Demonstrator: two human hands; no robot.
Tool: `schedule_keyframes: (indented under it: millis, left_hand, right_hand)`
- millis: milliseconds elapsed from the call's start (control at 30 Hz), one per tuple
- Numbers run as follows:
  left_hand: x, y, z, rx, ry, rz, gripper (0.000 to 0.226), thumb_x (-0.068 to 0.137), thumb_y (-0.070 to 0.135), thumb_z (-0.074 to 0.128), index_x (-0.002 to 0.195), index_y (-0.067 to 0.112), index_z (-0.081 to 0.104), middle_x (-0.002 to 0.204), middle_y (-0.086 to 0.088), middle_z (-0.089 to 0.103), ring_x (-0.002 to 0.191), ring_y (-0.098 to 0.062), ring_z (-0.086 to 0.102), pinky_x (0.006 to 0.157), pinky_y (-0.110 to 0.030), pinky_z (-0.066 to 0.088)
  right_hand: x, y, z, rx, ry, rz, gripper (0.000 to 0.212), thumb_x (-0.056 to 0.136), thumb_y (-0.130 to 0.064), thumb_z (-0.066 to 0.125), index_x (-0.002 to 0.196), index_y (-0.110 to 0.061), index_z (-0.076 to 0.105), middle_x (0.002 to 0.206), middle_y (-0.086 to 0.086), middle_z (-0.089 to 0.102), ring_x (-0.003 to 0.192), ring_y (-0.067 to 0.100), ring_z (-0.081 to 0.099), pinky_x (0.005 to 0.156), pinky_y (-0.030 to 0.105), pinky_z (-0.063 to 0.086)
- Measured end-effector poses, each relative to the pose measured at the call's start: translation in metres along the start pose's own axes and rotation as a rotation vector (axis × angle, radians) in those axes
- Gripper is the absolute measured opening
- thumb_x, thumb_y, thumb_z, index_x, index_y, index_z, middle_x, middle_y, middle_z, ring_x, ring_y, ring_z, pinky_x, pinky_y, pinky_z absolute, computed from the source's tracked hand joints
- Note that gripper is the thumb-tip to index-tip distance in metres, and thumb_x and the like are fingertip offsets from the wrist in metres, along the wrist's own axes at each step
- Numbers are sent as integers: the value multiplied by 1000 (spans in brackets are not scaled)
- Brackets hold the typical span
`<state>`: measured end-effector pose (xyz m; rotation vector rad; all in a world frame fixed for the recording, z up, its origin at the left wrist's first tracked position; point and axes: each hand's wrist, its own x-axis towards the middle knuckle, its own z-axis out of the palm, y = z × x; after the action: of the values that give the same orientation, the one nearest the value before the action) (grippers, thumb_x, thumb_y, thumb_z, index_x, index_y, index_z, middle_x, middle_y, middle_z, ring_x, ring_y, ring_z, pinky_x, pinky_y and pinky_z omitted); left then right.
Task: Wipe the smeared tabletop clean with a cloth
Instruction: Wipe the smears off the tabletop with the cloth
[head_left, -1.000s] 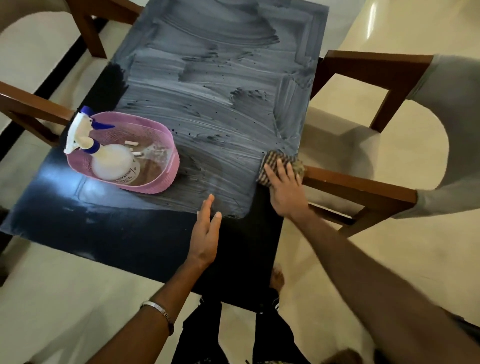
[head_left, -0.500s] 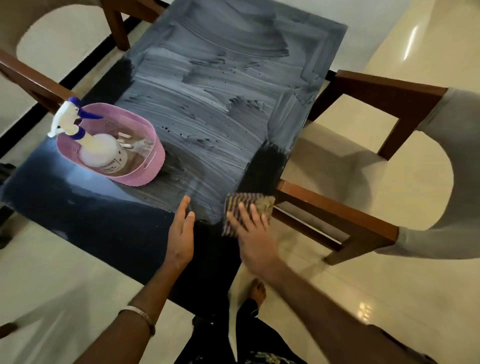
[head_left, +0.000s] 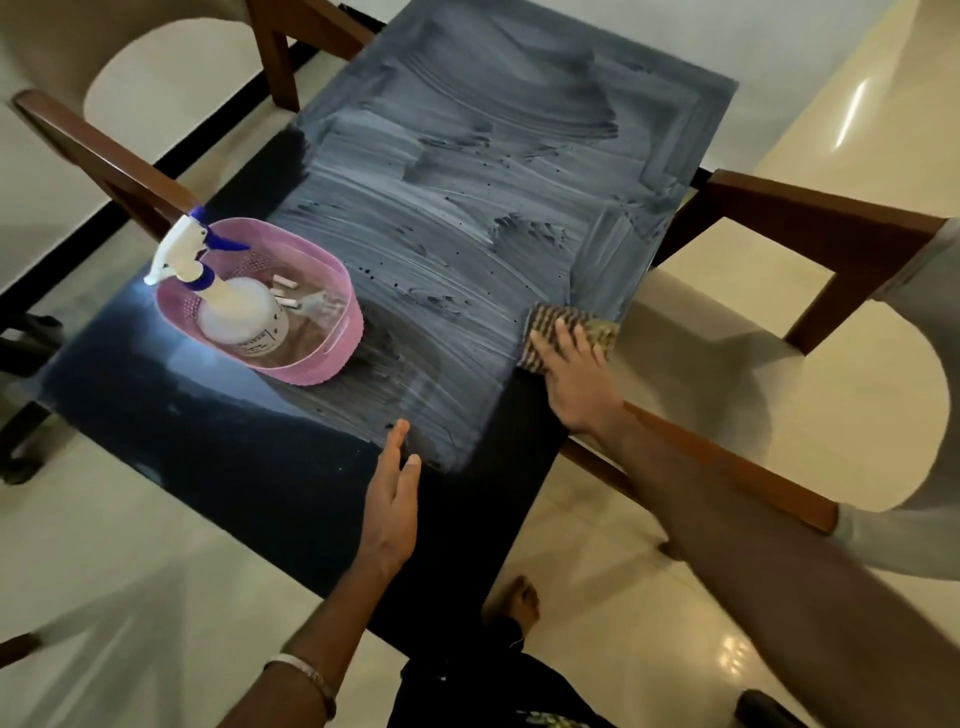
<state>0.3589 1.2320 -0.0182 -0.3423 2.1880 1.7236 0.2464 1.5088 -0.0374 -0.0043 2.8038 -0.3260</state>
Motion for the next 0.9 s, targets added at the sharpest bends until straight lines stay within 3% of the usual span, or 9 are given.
schedule_keyframes:
  millis: [133, 233, 367, 433, 533, 667, 800, 900]
  left_hand:
    - [0, 2, -5, -47, -18, -43, 54, 89, 51, 36, 143, 52, 29, 151, 30, 27, 132, 22, 21, 102, -8, 19]
    - [-1, 4, -7, -57, -14, -56, 49, 88, 52, 37, 136, 62, 30, 148, 35, 27, 134, 21, 20, 110, -17, 18]
    - [1, 6, -3, -49, 11, -50, 52, 95, 41, 38, 147, 44, 30, 156, 21, 27, 144, 4, 19, 120, -31, 15]
    - [5, 8, -1, -53, 22, -44, 49, 102, 28, 37, 149, 35, 30, 157, 17, 27, 145, 1, 19, 121, -35, 16]
    - [15, 14, 4, -68, 58, -53, 48, 103, 25, 36, 150, 34, 29, 158, 15, 27, 144, 1, 20, 118, -30, 18]
    - [27, 19, 15, -59, 102, -58, 57, 94, 41, 34, 150, 34, 29, 159, 13, 26, 145, -2, 19, 119, -32, 16]
    - [35, 25, 39, -68, 173, -22, 59, 92, 43, 34, 150, 33, 29, 156, 15, 29, 141, 7, 23, 108, -13, 20]
    - [43, 33, 64, -87, 201, -31, 57, 93, 42, 34, 150, 33, 29, 156, 17, 28, 141, 7, 21, 108, -11, 18]
  right_hand:
    - [46, 4, -13, 70, -82, 149, 62, 104, -27, 32, 158, -35, 3, 166, 6, -12, 151, 32, -13, 122, 50, -5]
    - [18, -22, 2, 24, -34, 85, 63, 103, -27, 35, 158, -34, 4, 166, 7, -9, 151, 35, -10, 122, 51, -2]
    - [-67, -70, 40, -30, -71, -90, 75, 98, -25, 42, 156, -39, -4, 165, 3, -15, 150, 34, -15, 117, 47, -11]
    - [-108, -93, 57, -26, -118, -147, 71, 96, -36, 31, 154, -43, -9, 163, -1, -21, 148, 30, -23, 115, 45, -16]
    - [-132, -101, 67, -7, -164, -157, 69, 87, -51, 9, 152, -47, -13, 160, -7, -25, 144, 21, -34, 116, 41, -18]
    - [-100, -81, 58, -6, -81, -100, 65, 99, -41, 28, 154, -43, -7, 162, -3, -20, 146, 22, -29, 117, 41, -16]
    - [-27, -19, 19, -7, 2, -50, 69, 99, -26, 35, 157, -35, 0, 166, 7, -3, 152, 31, -10, 123, 49, -1]
    - [42, 43, -23, -2, 26, 9, 66, 101, -26, 34, 158, -32, 2, 166, 10, -3, 152, 34, -5, 123, 50, 0]
